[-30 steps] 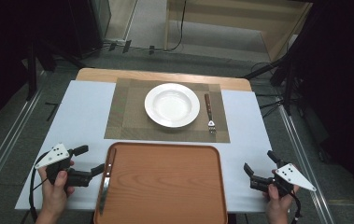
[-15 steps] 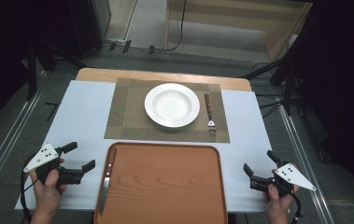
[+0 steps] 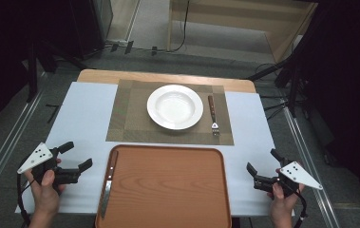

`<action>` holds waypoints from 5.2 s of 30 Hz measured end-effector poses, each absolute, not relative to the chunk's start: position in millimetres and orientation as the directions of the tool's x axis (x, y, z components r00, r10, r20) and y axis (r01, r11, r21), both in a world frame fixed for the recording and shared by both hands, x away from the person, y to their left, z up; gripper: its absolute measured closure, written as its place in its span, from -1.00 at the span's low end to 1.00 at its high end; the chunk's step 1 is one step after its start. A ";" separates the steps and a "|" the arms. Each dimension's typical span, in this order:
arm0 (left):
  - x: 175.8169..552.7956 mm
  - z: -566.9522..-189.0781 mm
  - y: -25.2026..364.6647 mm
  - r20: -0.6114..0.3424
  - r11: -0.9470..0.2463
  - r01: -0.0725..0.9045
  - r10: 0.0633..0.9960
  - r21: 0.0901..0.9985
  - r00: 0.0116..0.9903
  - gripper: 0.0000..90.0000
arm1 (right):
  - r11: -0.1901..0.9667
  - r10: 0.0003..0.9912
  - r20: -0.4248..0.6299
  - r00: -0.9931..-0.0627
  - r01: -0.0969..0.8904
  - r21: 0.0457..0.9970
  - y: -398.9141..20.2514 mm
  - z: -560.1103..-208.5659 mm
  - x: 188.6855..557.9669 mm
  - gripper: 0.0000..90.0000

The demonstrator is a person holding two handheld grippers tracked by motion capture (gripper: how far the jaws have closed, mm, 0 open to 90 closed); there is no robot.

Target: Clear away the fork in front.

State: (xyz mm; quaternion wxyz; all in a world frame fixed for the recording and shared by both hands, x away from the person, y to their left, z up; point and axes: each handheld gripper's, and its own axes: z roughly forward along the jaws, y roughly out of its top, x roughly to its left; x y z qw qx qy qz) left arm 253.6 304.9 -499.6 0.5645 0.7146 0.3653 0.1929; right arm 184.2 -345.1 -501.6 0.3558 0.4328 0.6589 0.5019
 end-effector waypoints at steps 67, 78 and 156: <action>248.8 -502.5 310.7 -0.143 -0.067 0.275 0.724 0.959 0.674 -0.74 | 0.228 0.912 -0.048 -0.408 0.406 0.885 -275.2 -445.5 350.9 -1.00; 248.8 -502.4 309.4 -0.145 -0.068 0.280 0.725 0.958 0.674 -0.75 | 0.227 0.921 -0.038 -0.388 0.455 0.861 -270.2 -447.0 378.3 -1.00; 251.5 -502.4 309.1 -0.153 -0.073 0.307 0.745 0.949 0.650 -1.00 | 0.197 0.974 0.000 -0.226 0.851 0.488 -235.2 -494.9 476.5 0.55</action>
